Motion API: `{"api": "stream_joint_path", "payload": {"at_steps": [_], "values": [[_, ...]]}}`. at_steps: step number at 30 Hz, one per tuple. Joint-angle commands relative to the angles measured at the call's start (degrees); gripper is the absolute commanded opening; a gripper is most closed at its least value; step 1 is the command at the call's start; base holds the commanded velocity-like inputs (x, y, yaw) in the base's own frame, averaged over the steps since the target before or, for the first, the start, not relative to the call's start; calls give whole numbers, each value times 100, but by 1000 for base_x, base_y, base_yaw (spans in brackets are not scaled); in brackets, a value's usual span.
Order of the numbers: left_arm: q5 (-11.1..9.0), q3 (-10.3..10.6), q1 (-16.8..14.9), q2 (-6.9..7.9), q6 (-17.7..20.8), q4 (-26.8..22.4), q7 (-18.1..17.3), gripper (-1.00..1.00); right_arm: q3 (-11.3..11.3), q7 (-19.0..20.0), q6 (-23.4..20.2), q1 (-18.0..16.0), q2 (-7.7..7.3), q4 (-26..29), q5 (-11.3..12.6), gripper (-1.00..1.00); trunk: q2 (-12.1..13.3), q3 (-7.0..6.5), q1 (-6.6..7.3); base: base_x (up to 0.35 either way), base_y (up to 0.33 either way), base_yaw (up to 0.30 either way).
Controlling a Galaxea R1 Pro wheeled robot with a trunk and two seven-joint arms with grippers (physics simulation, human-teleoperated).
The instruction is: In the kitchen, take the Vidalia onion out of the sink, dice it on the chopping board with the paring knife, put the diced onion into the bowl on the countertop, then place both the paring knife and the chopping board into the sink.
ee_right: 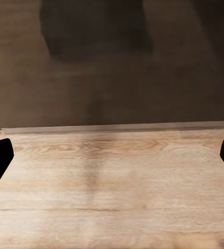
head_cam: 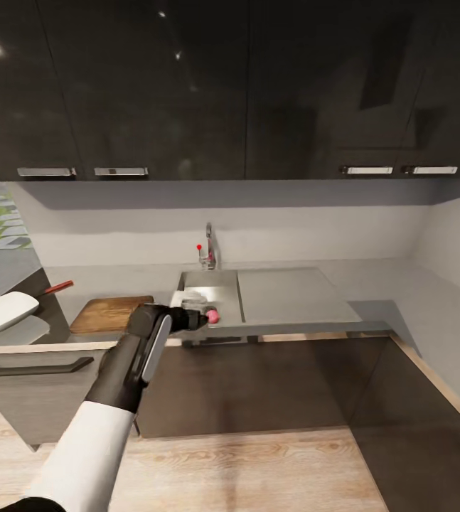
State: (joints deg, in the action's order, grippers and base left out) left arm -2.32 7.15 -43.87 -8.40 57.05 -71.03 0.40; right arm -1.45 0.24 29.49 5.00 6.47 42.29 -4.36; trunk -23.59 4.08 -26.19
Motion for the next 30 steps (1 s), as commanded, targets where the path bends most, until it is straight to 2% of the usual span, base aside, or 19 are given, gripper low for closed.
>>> {"api": "stream_joint_path", "payload": {"at_steps": [1, 5, 6, 10, 11, 12, 13, 15, 18, 25, 30], "values": [[-21, -2, -281, -7, 25, 304, 3, 100, 13, 2, 4, 1, 3, 7, -42, 100, -13, 13, -3, 0, 0, 0], [-27, -3, -1358, -33, 10, 1625, -3, 100, 13, 2, 4, 1, 3, 7, -37, 100, -13, 13, -3, 0, 0, 0], [-28, -3, -1492, -34, 6, 1787, -4, 100, 15, 2, 4, 1, 3, 7, -36, 100, -13, 13, -3, 0, 0, 0], [-25, -3, -2399, -45, -28, 2877, -1, 100, 21, 2, 4, 1, 3, 7, -30, 100, -13, 13, -3, 0, 0, 0], [-24, -3, -2483, -46, -52, 2994, 0, 100, 21, 2, 4, 1, 1, 7, -30, 100, -13, 13, -3, 0, 0, 0], [-22, -3, -2697, -46, -219, 3319, 11, 100, 25, 2, 4, 1, -5, 11, -30, 100, -13, 13, -3, 0, 0, 0], [-22, -3, -2872, -47, -581, 3653, 68, 100, 27, 3, 4, 1, -11, 10, -10, 100, -13, 13, -3, 0, 0, 0], [-28, -3, -2945, -44, -815, 3836, 168, 100, 24, 8, 4, 1, -11, 6, 41, 100, -13, 13, -3, 0, 0, 0], [-36, -3, -2976, -31, -930, 3910, 225, 100, 23, 8, 4, 1, -7, -42, 91, 100, -13, 13, -3, 0, 0, 0], [-33, -3, -2986, 3, -999, 3937, 241, 100, 32, 3, 4, 1, -5, -104, 128, 100, -13, 13, -3, 7, 0, 0], [-32, 5, -2987, 7, -1009, 3957, 244, 100, 31, 2, 4, 1, -15, -111, 132, 100, -13, 13, -3, 246, 0, 0]]}}
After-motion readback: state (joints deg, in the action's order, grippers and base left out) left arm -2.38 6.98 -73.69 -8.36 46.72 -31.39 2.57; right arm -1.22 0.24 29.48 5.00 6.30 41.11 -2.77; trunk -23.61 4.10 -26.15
